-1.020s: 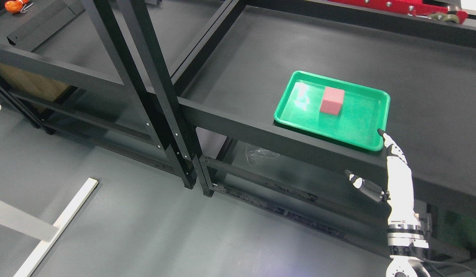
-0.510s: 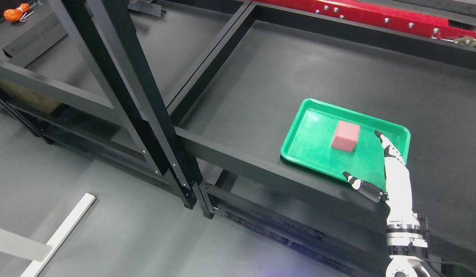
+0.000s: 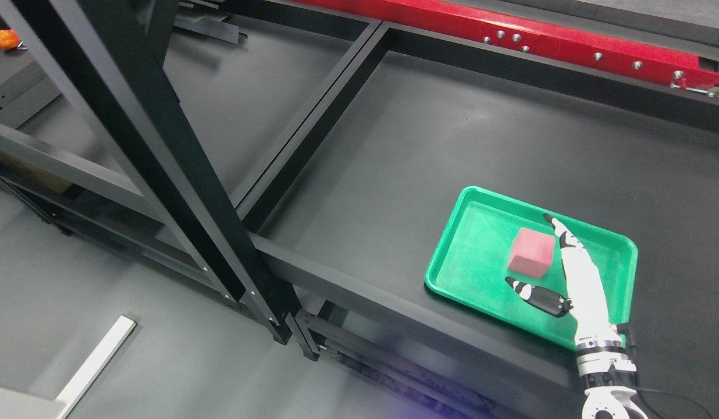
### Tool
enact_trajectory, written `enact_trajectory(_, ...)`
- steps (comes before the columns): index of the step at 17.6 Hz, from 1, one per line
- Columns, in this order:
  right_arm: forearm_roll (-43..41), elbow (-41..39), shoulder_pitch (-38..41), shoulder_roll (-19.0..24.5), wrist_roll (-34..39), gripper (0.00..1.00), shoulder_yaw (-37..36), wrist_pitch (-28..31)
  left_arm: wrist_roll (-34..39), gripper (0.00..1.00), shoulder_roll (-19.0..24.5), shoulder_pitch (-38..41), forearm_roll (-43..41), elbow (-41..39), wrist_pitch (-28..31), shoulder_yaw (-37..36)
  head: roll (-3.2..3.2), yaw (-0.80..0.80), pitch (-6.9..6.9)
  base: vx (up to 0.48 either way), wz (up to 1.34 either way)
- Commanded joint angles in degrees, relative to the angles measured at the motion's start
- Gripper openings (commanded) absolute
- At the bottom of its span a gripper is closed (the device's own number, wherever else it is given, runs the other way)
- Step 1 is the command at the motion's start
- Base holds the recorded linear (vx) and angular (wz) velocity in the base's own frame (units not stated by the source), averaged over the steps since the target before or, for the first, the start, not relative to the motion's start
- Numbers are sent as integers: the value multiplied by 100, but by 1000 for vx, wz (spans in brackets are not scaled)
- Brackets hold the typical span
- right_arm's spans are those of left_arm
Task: Pick pink block from left shelf to tray
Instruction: 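Reach the right hand into the green tray beside the pink cube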
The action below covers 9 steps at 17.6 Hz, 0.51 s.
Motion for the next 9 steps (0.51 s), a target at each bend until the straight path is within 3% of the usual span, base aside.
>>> enact_trajectory(1,63,143,7,-105,208,100,27,96,4,100,100,53,-9,0,-2,0,0,0,0,175,18)
enact_trajectory(9,142,213,34,-316,200,100,36,202,4,100,100,53,-9,0,-2,0,0,0,0,115,19)
